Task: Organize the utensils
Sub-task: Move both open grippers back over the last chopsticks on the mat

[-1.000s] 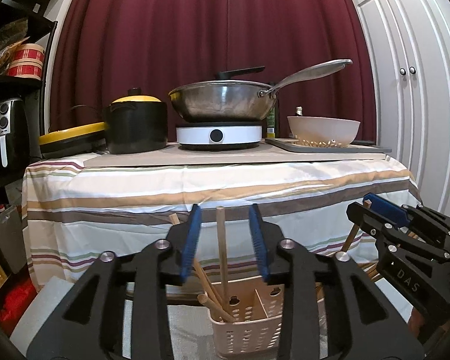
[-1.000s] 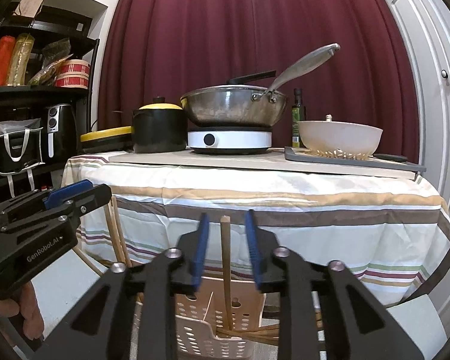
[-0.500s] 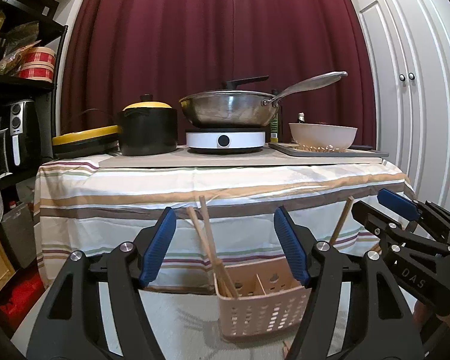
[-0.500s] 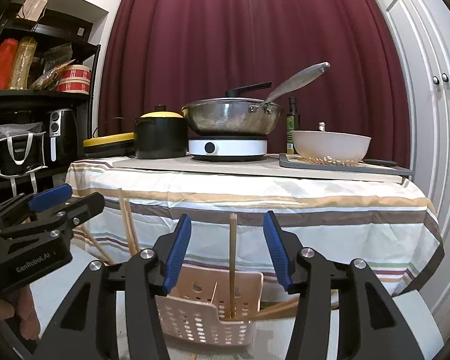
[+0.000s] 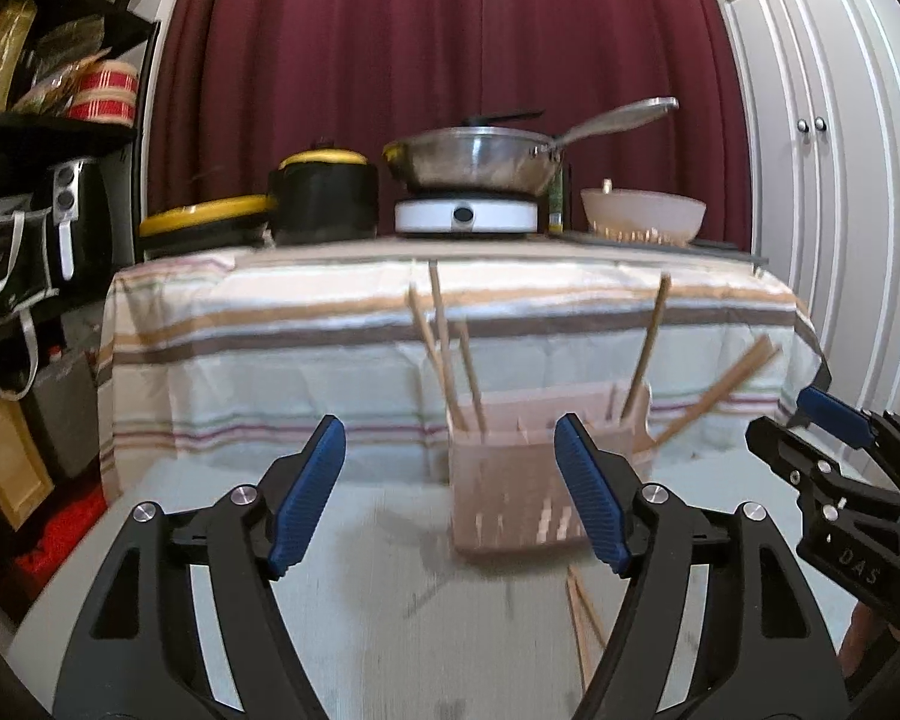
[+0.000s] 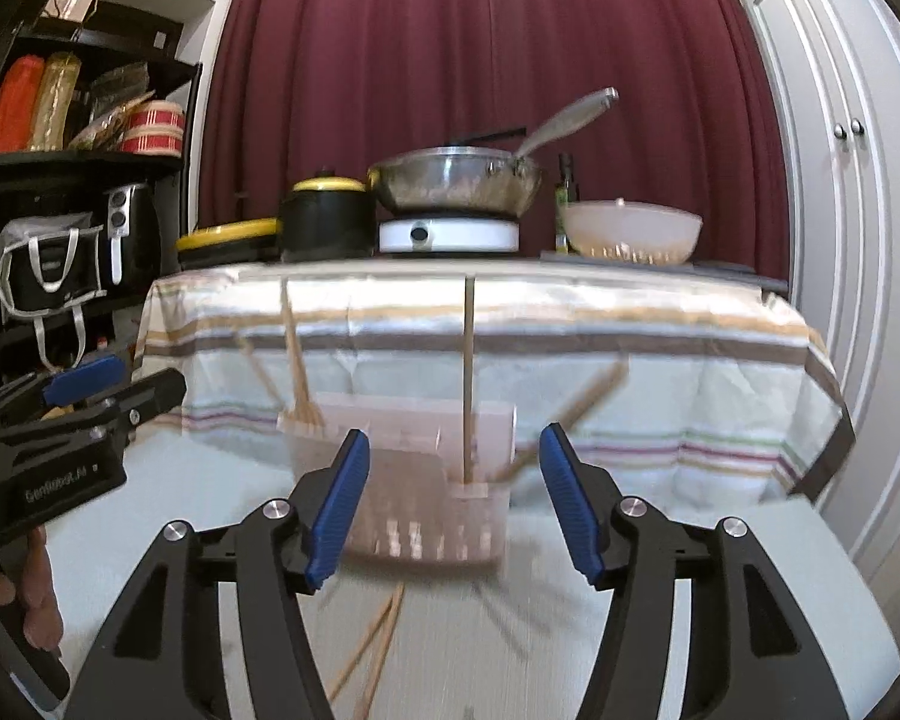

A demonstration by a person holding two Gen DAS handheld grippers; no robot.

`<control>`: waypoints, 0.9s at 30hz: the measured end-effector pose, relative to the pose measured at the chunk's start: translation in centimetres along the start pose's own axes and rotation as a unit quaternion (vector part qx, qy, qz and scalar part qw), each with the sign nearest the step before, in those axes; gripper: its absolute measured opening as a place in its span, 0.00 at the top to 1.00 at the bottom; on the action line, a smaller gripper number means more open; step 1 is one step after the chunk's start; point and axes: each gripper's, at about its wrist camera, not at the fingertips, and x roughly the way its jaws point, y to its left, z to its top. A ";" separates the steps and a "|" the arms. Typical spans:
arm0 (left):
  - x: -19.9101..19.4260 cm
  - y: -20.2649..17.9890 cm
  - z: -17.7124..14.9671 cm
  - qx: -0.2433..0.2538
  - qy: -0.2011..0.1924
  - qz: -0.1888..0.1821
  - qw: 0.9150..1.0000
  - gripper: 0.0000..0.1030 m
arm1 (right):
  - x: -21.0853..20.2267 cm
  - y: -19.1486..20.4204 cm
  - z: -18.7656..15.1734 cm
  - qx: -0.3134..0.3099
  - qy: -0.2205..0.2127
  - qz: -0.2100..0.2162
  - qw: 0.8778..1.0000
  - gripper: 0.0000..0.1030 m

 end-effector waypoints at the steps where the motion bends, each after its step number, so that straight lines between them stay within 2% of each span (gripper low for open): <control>1: -0.2 0.0 -0.6 0.000 0.005 0.001 1.000 0.31 | -0.4 0.2 -0.9 0.000 0.006 0.000 1.000 0.44; 10: -2.5 0.2 -7.3 0.001 0.057 0.019 0.998 0.31 | -2.8 1.7 -7.8 -0.006 0.052 0.001 0.999 0.44; 15: -3.0 0.5 -10.7 0.002 0.090 0.024 0.996 0.31 | -3.6 2.5 -10.4 -0.013 0.071 0.012 0.997 0.46; 19: -3.3 0.5 -12.2 0.002 0.107 0.022 0.994 0.31 | -3.5 2.8 -12.3 -0.005 0.107 0.022 0.994 0.49; 27: -3.9 0.0 -14.3 0.002 0.129 0.012 0.992 0.31 | -3.8 4.3 -14.0 -0.019 0.145 0.040 0.988 0.59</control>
